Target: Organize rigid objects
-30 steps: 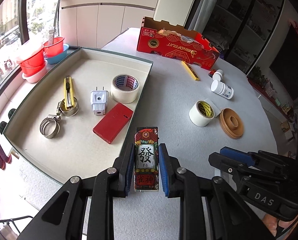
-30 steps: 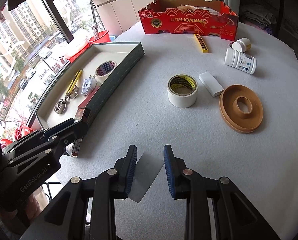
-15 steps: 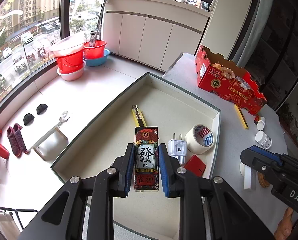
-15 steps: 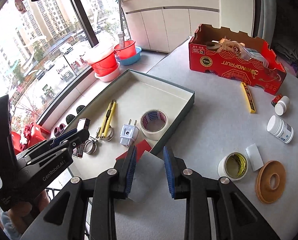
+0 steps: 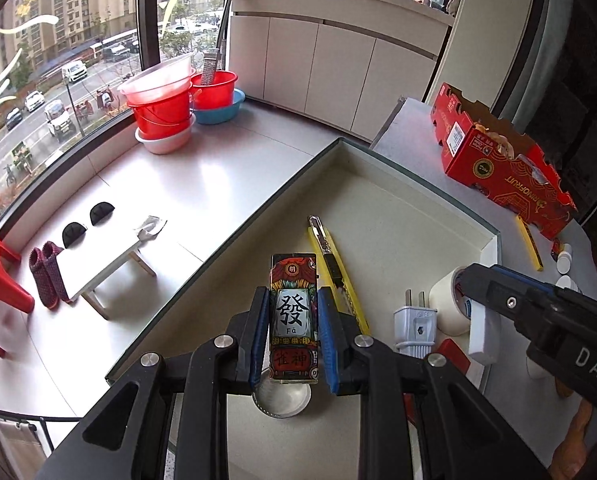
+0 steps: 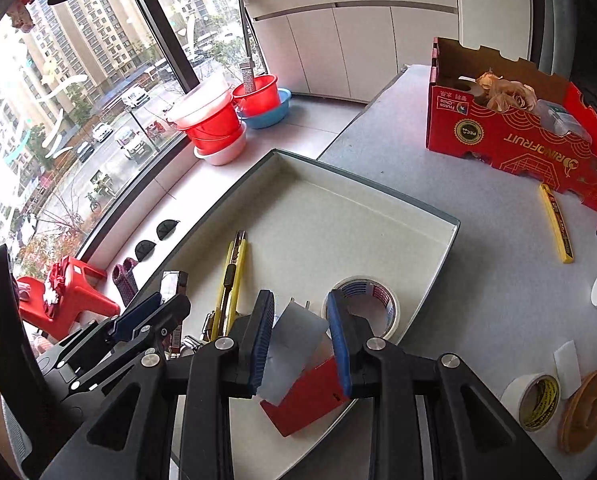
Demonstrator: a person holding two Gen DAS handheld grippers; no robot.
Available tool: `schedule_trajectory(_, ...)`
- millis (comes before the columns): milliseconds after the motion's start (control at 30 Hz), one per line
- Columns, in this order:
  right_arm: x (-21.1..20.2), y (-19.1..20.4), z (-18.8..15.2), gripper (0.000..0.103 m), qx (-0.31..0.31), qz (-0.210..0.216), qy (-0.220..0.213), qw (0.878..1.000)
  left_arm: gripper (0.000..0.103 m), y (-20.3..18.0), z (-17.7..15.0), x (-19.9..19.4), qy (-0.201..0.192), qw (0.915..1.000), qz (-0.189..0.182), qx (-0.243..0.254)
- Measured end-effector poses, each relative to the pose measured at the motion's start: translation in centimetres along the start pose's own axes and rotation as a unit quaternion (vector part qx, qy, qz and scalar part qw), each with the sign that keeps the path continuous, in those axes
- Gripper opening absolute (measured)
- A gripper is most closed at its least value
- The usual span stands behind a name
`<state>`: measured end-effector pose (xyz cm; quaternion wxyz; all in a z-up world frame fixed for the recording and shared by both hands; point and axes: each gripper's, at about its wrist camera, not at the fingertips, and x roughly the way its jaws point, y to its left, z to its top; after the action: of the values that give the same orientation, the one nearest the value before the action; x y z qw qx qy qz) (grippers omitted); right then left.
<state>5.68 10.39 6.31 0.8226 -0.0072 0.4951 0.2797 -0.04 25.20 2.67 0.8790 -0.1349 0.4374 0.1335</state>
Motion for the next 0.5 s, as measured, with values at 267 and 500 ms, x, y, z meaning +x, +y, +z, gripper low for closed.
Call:
schedule_trajectory(267,2.0,0.7,0.5,0.029,-0.010,-0.005,0.009,1.000,0.026,-0.1,-0.1,1.1,0.011,0.9999,0.003,0.004)
schedule_trajectory(500,2.9,0.9,0.3,0.029,-0.025,-0.017,0.013,0.999,0.029,-0.8,-0.6,1.7,0.009,0.9997,0.012,0.021)
